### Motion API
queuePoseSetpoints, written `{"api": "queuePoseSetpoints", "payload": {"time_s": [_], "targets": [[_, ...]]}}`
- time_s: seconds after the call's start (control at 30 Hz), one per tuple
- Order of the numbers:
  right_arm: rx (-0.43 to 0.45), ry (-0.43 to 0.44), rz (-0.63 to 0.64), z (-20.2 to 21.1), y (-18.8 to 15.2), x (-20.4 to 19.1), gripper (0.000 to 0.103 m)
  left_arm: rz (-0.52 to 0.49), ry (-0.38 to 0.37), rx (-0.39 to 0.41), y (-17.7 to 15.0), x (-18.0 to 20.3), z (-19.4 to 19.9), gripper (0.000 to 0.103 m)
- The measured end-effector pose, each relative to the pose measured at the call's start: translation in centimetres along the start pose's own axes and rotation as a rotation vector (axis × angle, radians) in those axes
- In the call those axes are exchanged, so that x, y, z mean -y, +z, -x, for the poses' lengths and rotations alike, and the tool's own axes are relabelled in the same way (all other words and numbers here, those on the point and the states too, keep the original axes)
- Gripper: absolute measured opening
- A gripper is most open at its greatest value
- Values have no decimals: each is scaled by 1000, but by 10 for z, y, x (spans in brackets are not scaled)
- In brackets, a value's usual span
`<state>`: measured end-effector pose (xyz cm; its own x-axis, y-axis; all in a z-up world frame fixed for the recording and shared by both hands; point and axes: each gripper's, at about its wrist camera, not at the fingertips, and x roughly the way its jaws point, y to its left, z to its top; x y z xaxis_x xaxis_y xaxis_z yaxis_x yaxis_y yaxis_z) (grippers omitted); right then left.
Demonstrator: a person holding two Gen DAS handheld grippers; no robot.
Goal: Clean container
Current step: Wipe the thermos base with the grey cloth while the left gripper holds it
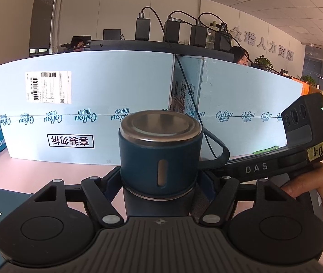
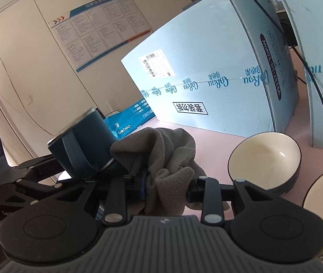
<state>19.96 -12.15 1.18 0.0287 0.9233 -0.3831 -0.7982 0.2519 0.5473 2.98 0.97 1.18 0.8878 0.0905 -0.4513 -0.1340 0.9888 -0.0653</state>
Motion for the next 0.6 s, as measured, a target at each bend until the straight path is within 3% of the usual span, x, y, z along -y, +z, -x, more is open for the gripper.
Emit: {"api": "queuePoseSetpoints", "payload": {"time_s": [0.27, 0.5, 0.6], "targets": [[33, -27, -145, 4, -33, 14, 35, -111, -125, -32, 8, -12, -6, 62], [45, -45, -147, 7, -39, 7, 35, -250, -324, -93, 21, -34, -13, 62], [38, -46, -132, 6, -39, 3, 35, -280, -350, -109, 24, -38, -12, 62]]}}
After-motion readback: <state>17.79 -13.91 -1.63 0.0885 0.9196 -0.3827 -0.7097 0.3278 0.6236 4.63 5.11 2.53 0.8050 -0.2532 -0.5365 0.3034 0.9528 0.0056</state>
